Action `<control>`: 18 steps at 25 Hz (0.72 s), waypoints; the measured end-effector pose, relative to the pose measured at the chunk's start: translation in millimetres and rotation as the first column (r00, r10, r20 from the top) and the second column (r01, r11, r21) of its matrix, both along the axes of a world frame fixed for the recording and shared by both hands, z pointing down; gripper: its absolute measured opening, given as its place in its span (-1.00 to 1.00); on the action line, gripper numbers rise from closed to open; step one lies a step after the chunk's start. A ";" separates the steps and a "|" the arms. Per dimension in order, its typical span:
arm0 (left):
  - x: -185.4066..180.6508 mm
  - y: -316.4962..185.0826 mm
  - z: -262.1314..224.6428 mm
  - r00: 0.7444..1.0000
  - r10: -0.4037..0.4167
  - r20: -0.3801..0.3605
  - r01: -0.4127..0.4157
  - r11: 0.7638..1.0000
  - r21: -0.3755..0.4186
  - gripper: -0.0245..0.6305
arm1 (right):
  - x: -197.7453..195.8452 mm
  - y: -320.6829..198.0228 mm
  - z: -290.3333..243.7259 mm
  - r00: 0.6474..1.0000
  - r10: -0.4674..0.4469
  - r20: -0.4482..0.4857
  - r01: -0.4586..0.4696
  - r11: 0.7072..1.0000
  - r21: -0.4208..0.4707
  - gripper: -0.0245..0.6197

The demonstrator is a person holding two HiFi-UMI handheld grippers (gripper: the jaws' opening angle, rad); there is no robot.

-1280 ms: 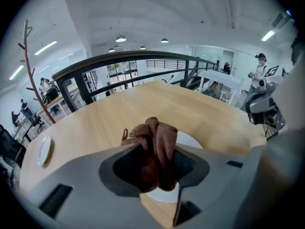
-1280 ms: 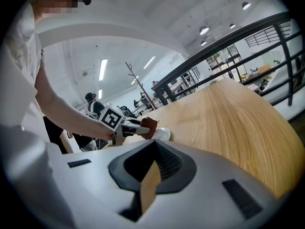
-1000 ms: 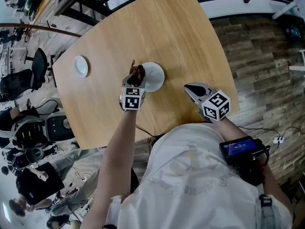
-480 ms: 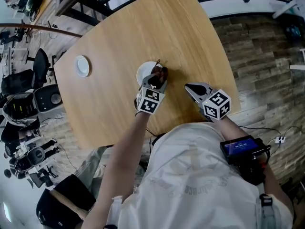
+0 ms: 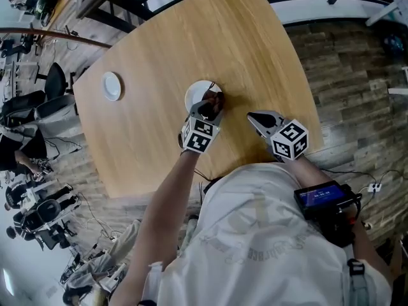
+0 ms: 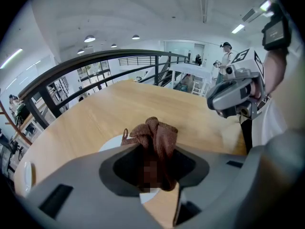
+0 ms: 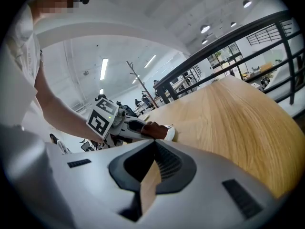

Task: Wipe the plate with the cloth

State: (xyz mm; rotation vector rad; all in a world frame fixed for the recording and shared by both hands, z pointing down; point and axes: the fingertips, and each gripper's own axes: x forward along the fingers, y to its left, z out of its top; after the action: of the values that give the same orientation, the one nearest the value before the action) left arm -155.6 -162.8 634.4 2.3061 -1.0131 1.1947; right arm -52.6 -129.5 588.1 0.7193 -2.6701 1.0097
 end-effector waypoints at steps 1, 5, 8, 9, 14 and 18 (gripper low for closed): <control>-9.0 -0.5 0.9 1.000 -0.014 0.009 0.014 1.000 0.001 -0.41 | -0.1 0.0 0.4 1.000 0.000 -0.002 0.000 1.000 -0.001 -0.88; -48.9 -3.7 3.5 0.994 -0.098 0.042 0.098 0.995 0.008 -0.41 | -0.9 0.3 1.2 1.000 0.000 -0.005 0.000 1.000 -0.004 -0.88; -72.1 -6.2 6.3 0.987 -0.145 0.069 0.144 0.989 0.019 -0.41 | -0.5 0.6 1.4 1.000 -0.003 -0.006 0.003 1.000 -0.005 -0.88; -77.2 -7.6 6.4 0.986 -0.152 0.071 0.150 0.988 0.029 -0.41 | -0.3 0.8 1.4 1.000 -0.004 -0.006 0.004 1.000 -0.006 -0.88; -91.4 -8.6 3.2 0.977 -0.193 0.088 0.190 0.981 0.050 -0.41 | 4.4 1.7 0.7 1.000 -0.005 -0.020 0.005 1.000 0.000 -0.88; -97.8 -12.3 -2.6 0.974 -0.188 0.123 0.179 0.980 0.082 -0.41 | -1.8 -3.4 5.3 1.000 -0.009 -0.010 0.009 1.000 0.015 -0.88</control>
State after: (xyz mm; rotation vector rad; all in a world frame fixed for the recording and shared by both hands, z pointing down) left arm -253.4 -175.1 631.8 2.1532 -1.3036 1.2649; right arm -54.4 -132.9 593.4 0.7123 -2.6730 0.9829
